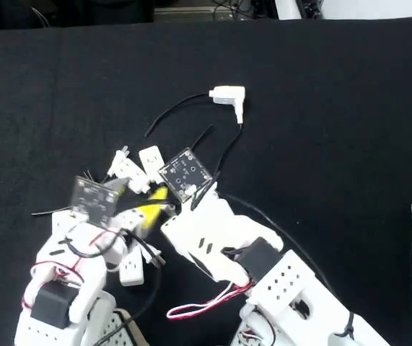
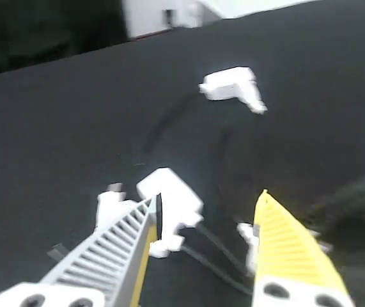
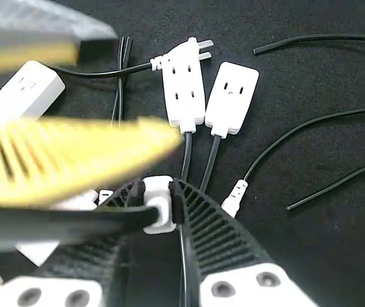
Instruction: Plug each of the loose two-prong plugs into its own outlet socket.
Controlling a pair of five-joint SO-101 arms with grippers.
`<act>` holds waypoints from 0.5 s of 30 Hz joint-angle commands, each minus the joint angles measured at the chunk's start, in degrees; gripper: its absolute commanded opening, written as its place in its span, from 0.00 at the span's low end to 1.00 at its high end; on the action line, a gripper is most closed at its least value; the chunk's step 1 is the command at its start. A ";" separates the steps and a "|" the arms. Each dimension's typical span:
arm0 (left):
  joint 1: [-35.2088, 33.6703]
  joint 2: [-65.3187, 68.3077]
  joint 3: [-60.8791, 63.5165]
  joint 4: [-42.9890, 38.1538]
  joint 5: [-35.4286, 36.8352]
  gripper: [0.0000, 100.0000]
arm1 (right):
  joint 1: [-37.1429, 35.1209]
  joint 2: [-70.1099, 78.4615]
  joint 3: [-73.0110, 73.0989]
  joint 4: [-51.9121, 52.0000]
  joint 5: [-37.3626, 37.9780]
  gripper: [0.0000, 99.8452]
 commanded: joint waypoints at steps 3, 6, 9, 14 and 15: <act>-16.48 -0.26 -4.26 1.76 0.26 0.25 | 6.33 -0.13 -1.01 -1.14 -0.09 0.01; -21.49 -0.26 -4.88 6.42 -2.64 0.25 | 8.18 -0.13 -1.10 -1.32 -0.09 0.01; -21.76 -0.18 -6.37 12.13 -7.03 0.25 | 9.49 -0.04 -1.63 -1.32 -0.09 0.01; -22.11 2.73 -9.63 18.11 -7.74 0.33 | 10.81 -0.04 -1.63 -1.32 -0.09 0.01; -22.11 4.75 -10.33 18.11 -7.82 0.34 | 10.81 -0.04 -1.63 -1.32 -0.09 0.01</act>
